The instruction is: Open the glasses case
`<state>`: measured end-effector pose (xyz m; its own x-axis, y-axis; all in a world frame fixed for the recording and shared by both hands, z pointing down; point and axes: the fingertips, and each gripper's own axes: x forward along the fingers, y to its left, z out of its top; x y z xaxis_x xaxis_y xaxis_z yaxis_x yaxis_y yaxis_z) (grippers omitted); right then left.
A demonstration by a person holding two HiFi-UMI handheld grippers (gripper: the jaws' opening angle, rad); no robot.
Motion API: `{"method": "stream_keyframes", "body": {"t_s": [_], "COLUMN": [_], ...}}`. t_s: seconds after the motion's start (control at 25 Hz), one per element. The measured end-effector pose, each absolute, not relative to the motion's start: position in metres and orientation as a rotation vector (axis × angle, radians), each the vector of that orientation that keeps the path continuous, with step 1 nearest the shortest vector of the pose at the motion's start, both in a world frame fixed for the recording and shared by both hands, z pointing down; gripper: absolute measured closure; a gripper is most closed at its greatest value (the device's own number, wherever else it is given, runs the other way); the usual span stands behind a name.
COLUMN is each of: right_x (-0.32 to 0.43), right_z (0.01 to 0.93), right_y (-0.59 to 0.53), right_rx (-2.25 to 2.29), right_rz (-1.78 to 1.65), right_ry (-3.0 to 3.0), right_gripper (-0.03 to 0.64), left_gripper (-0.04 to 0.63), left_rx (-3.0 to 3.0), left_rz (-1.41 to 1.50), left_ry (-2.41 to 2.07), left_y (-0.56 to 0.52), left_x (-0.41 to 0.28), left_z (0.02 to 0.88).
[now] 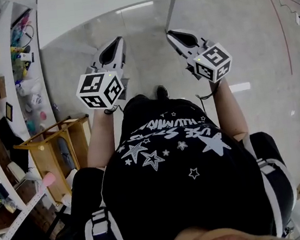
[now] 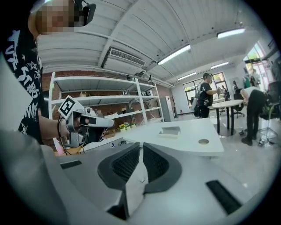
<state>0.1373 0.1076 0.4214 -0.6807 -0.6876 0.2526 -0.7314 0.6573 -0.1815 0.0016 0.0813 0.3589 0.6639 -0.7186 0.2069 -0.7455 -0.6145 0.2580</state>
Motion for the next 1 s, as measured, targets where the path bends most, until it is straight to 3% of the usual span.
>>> {"method": "stream_keyframes", "body": {"t_s": [0.28,1.0], "right_x": [0.124,0.004], "right_z": [0.43,0.394], "right_y": [0.117,0.221], "right_rx": [1.177,1.222], "right_rz": [0.404,0.285], "right_ry": [-2.677,-2.67], "right_gripper": [0.601,0.607], "left_gripper": [0.583,0.583], "left_rx": [2.55,2.545], "left_rz": [0.089,0.004], "left_ry": [-1.151,-1.169], "left_y": [0.101,0.213], "left_x": [-0.007,-0.134], "left_z": [0.362,0.349]}}
